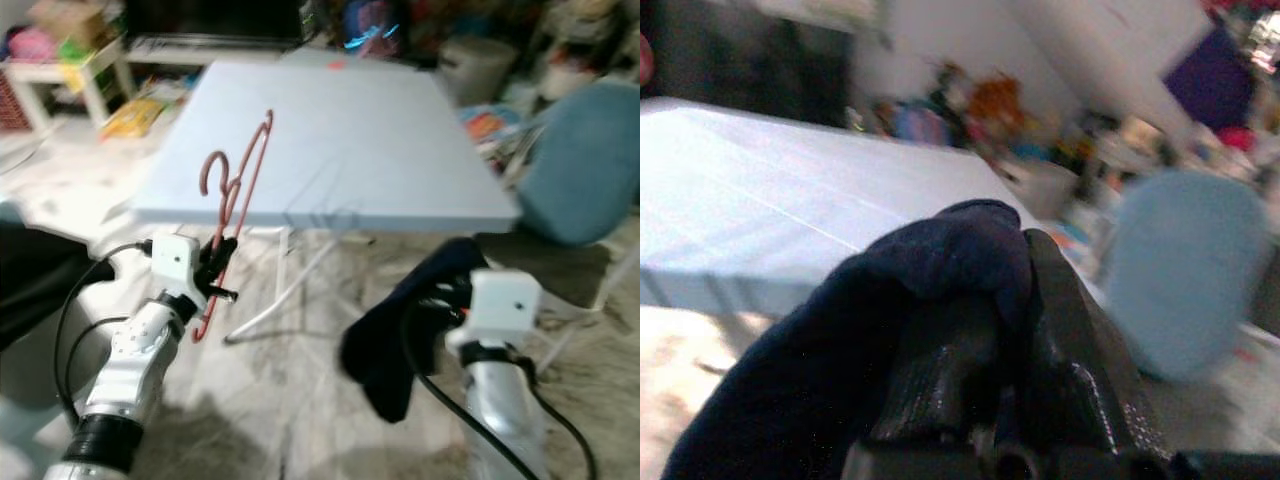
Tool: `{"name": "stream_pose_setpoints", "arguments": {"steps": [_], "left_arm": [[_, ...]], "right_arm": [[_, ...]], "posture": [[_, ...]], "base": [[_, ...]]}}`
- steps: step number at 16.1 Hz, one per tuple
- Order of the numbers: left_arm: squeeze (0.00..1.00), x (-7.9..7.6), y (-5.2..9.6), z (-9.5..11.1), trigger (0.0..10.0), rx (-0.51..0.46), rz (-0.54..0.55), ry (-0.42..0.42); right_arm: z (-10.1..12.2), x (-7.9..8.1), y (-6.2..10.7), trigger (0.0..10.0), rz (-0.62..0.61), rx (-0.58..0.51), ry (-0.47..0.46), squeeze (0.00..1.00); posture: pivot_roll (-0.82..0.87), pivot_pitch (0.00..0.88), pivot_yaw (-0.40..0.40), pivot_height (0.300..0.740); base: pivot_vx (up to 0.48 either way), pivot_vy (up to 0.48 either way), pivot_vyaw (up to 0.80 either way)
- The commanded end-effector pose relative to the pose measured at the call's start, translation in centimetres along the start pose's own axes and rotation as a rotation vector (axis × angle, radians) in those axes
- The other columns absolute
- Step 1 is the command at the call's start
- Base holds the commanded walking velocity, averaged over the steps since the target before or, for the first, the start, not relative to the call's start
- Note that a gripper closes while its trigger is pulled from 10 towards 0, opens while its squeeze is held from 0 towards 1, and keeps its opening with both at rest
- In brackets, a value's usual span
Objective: Hang hanger
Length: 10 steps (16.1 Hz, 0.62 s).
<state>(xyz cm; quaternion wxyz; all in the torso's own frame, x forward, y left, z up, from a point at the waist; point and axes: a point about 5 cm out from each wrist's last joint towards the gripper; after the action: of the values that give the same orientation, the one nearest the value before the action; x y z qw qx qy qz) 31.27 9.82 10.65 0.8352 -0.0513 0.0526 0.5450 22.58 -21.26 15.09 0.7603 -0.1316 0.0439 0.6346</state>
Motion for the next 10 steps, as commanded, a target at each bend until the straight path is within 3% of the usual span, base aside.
{"name": "stream_pose_setpoints", "arguments": {"steps": [1,4,7,10], "left_arm": [[0.00,0.52,-0.13,1.13,10.0,-0.030,0.003,-0.035],[0.00,0.37,-0.27,1.31,10.0,-0.035,-0.001,-0.036],[0.00,0.21,-0.24,1.44,10.0,-0.038,0.004,-0.026],[0.00,-0.14,0.12,0.95,10.0,-0.021,0.001,-0.013]], "right_arm": [[1.54,0.67,-0.46,0.0,0.018,-0.073,-0.021,0.00],[1.68,0.77,-0.57,0.0,0.020,-0.079,-0.018,0.00],[1.87,1.02,-0.58,0.0,0.039,-0.088,-0.005,0.00],[1.86,0.94,-0.59,0.0,0.037,-0.083,-0.020,0.00]], "posture": [[0.06,0.000,-0.042,0.740],[0.05,0.000,-0.042,0.740],[0.05,0.000,-0.041,0.740],[0.04,0.000,-0.042,0.740]], "base": [[0.409,0.000,0.00],[0.411,0.000,0.00],[0.412,0.000,0.78],[0.410,0.000,0.32]]}}
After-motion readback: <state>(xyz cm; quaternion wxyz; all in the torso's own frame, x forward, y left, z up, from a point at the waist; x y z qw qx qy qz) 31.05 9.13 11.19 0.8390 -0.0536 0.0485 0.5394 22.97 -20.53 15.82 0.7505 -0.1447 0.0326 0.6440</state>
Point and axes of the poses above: a point about 5 cm out from each wrist's last joint towards the gripper, its own y axis pointing back from the gripper into the wrist, its own z axis along the axis of the wrist's last joint, x = y × z, and after that the axes turned 5 degrees about y, right-handed
